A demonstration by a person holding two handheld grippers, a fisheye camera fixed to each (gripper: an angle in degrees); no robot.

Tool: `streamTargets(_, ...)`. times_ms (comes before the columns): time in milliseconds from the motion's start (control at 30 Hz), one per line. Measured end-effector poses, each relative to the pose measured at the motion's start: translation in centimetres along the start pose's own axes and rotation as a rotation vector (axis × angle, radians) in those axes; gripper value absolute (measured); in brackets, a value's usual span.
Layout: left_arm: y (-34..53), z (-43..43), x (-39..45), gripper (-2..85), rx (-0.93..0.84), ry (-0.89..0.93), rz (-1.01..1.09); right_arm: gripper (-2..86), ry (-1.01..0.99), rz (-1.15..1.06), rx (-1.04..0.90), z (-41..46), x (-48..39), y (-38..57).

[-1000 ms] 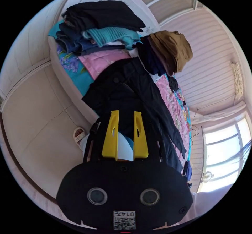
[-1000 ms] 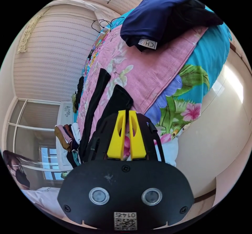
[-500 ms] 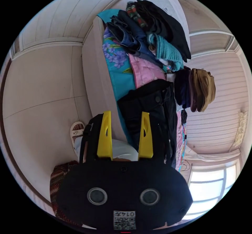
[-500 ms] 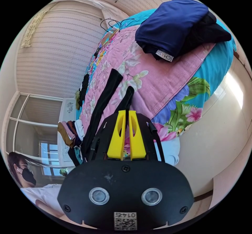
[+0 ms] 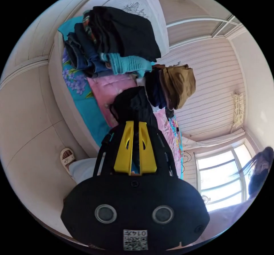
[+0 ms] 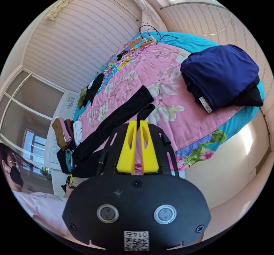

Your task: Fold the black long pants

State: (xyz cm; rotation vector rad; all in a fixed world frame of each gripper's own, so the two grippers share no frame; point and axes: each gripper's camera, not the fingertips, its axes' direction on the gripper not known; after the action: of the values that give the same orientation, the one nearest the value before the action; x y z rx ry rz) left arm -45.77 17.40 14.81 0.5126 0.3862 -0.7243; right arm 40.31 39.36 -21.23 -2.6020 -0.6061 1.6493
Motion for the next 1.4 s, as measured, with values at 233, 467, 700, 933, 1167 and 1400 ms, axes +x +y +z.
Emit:
streamTargets(233,-6.2,2.8,5.6,2.0,0.002,0.028,0.137,0.8,-0.02,0.006,-0.003,2.3,-2.7,-6.5)
streamTargets(467,-11.8,12.0,7.6,3.8,-0.056,-0.096,0.144,1.4,0.097,0.228,-0.172,9.1,-2.2,-12.7)
streamTargets(700,-11.6,11.9,9.6,4.6,0.052,-0.157,0.251,3.2,-0.1,0.238,0.017,9.2,-1.2,-12.1)
streamTargets(933,-6.0,9.4,3.6,8.6,-0.041,-0.268,0.075,7.7,-0.064,0.167,-0.007,9.5,-0.2,-5.2)
streamTargets(1167,-2.5,12.7,2.1,14.0,-0.09,-0.185,-0.068,11.8,-0.297,0.382,0.077,14.1,1.2,-2.7)
streamTargets(1400,-3.0,16.2,5.9,13.1,-0.062,-0.274,-0.051,5.7,-0.383,0.425,0.106,16.9,-0.7,-4.3)
